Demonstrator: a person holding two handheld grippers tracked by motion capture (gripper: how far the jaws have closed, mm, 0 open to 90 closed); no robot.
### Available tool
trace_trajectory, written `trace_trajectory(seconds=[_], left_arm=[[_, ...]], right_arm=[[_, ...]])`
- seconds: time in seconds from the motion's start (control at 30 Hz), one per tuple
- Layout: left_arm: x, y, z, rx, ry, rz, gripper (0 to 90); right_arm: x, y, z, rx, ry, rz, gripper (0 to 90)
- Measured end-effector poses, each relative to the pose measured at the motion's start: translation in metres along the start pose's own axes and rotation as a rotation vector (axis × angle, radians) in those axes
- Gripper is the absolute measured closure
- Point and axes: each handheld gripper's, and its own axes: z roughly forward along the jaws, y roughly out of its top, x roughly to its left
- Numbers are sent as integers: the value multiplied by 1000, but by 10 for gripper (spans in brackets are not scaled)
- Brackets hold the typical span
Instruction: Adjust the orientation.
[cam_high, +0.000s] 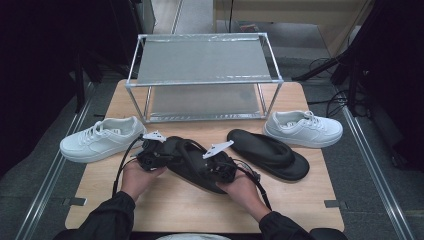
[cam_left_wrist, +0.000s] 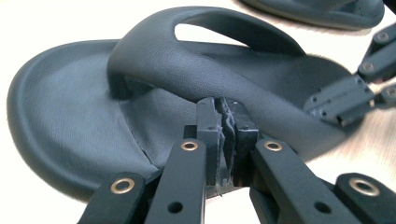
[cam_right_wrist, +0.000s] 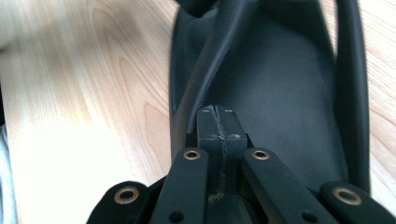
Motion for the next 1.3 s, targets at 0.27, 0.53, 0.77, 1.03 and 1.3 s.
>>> trace_trajectory(seconds=[0.27, 0.53, 0.77, 1.03, 1.3], left_arm=[[1, 4, 4, -6, 10, -3, 862], [7, 7, 5, -17, 12, -19, 867], [12, 11, 8, -8, 0, -9, 877], [13, 18, 16, -10, -20, 5, 881], [16, 20, 20, -24, -29, -15, 851]], right_arm=[[13, 4, 8, -8, -7, -10, 900], [18, 12, 19, -24, -8, -17, 900], [20, 17, 26, -36, -9, -14, 900], [22, 21, 30, -45, -29, -4, 900], [14, 21, 32, -66, -17, 10, 889]])
